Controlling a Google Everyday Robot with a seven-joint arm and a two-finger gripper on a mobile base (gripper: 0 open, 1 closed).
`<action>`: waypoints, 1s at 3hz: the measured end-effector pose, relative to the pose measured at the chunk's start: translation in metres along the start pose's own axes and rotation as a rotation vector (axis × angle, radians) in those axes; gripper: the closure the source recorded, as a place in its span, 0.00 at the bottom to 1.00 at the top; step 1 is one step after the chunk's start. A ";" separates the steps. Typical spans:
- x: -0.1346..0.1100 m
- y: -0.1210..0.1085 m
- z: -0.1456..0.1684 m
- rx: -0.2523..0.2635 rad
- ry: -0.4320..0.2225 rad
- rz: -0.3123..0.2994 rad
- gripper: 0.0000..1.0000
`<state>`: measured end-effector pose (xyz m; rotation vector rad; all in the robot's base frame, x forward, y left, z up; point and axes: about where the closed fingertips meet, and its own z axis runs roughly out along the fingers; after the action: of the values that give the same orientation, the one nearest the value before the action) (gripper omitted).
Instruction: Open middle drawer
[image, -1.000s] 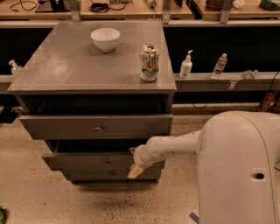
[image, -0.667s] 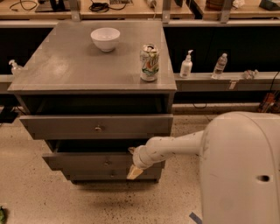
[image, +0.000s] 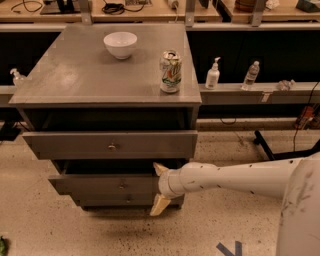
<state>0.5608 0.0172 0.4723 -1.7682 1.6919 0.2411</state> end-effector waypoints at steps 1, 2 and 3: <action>0.010 -0.005 0.014 -0.023 0.022 0.000 0.00; 0.019 -0.005 0.035 -0.057 0.044 -0.002 0.12; 0.025 -0.001 0.051 -0.091 0.065 -0.004 0.21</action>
Offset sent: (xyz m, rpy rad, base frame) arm 0.0289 0.0080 -0.0596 -0.0838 0.0804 0.0330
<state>0.5811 0.0261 0.4200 -1.8633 1.7474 0.2654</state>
